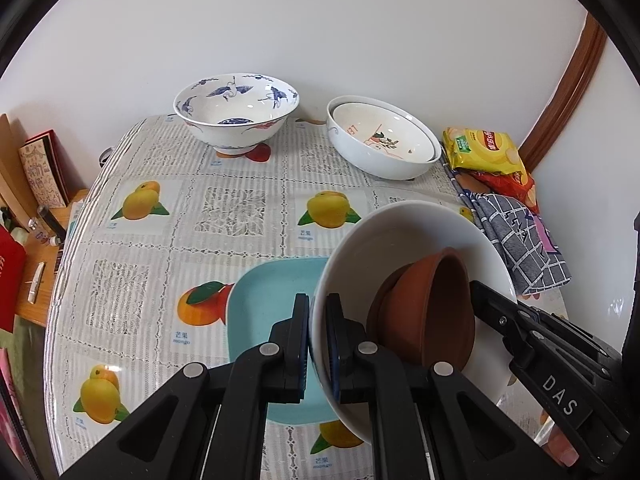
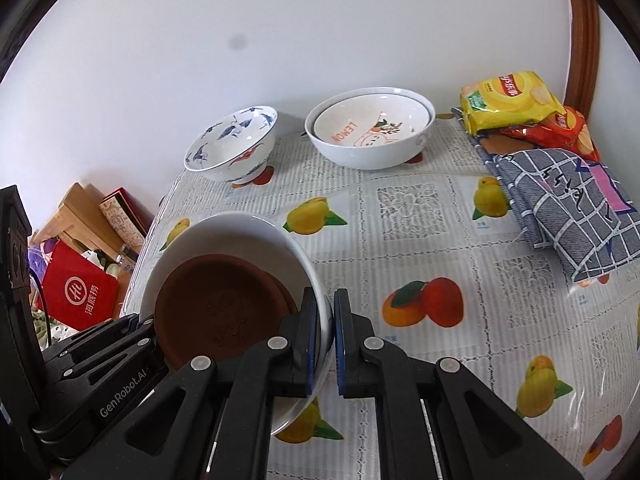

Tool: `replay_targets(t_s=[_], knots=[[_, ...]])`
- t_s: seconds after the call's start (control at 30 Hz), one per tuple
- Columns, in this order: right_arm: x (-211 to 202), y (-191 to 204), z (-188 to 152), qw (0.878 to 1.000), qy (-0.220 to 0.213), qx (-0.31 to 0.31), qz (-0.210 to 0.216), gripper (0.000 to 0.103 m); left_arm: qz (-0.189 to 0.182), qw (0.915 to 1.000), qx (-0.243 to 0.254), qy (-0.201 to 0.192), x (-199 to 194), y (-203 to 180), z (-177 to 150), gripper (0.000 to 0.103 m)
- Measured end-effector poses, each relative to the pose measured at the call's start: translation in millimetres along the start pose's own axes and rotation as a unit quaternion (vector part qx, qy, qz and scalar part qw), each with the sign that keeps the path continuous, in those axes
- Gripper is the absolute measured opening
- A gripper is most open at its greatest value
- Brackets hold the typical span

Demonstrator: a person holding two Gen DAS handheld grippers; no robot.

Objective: Organize plates and bowls
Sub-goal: 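Lift the white bowl with both grippers and carry it over the teal plate, then lower the white bowl onto the teal plate and open both grippers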

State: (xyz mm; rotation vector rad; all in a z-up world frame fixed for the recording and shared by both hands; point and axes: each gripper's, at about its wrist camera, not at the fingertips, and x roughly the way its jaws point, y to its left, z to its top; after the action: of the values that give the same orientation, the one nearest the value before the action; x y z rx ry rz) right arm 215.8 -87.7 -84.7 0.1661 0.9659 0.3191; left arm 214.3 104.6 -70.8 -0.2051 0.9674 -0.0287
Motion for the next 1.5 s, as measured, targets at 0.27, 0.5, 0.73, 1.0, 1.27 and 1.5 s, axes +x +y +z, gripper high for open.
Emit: replay_targets(t_s=[0.27, 0.5, 0.73, 1.0, 1.27, 1.5], knots=[[9, 11, 0, 1.0, 0.005, -0.006, 0.004, 0.008, 0.005, 1.0, -0.008, 0.002, 3, 13, 1, 0.009], [18, 18, -2, 1.0, 0.011, -0.009, 0.005, 0.008, 0.009, 0.9999, -0.012, 0.006, 7, 22, -1, 0.009], [29, 22, -5, 1.0, 0.022, -0.009, 0.006, 0.008, 0.013, 0.9997, -0.017, 0.015, 15, 29, -4, 0.009], [44, 25, -10, 0.999, 0.038, -0.011, 0.006, 0.008, 0.017, 0.9992, -0.021, 0.031, 28, 37, -10, 0.009], [61, 23, -15, 0.998, 0.055, -0.005, 0.005, 0.008, 0.019, 0.9986, -0.021, 0.045, 42, 40, -12, 0.009], [72, 18, -18, 0.998, 0.068, -0.004, 0.003, 0.007, 0.018, 0.998, -0.023, 0.057, 53, 42, -13, 0.009]])
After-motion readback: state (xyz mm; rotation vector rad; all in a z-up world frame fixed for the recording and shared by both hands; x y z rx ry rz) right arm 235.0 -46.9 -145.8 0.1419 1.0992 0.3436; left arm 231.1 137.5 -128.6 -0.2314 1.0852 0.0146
